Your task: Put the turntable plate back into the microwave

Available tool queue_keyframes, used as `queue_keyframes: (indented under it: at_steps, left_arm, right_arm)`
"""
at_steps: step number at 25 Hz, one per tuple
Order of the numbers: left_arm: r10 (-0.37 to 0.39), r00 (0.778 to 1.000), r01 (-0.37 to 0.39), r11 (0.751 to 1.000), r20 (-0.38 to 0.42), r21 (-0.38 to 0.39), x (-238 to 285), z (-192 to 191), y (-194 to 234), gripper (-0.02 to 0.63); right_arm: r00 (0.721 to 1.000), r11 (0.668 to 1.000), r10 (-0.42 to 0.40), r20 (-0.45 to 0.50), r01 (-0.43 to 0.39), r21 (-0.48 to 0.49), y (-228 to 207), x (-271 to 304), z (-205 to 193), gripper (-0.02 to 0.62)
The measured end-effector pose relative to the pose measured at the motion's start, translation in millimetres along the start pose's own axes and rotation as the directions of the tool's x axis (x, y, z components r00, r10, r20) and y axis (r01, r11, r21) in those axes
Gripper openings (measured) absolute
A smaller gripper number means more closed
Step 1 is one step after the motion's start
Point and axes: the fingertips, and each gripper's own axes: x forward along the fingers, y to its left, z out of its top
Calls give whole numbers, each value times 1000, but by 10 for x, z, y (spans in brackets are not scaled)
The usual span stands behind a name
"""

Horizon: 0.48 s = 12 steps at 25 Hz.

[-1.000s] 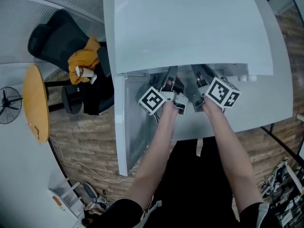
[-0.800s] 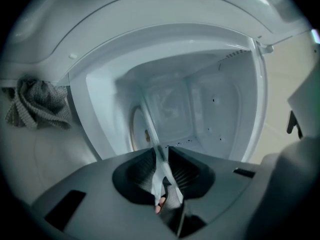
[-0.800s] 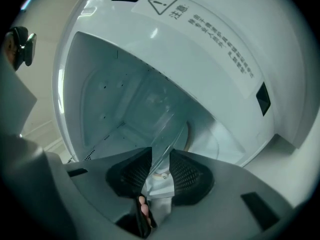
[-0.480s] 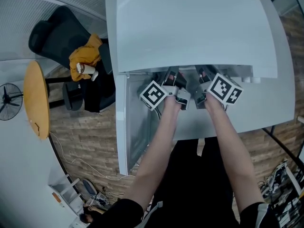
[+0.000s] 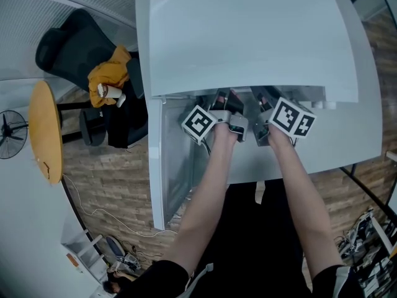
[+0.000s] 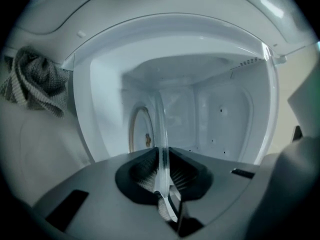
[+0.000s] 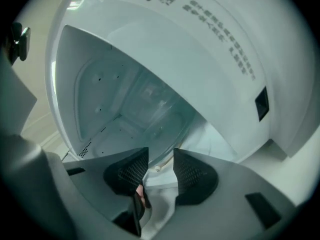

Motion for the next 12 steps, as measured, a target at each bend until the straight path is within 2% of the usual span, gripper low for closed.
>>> queue_keyframes:
  at_steps: [5,9,12]
  left_arm:
    - [3,1000,-3,1000,16,-24,24,-1,4,37]
    - [12,1000,-12,1000,10,-7,17,-8,33,37]
    - [28,1000,-28,1000,-3,7,10,-14,54,38]
  right_arm:
    - [1000,1000,14,-1,-14,3,-17,-129,-81,134]
    - [996,996,88,-26,-87,26,53,-117,-223,107]
    - [992,993,114,-49,-114,-5,134,-71,-284,75]
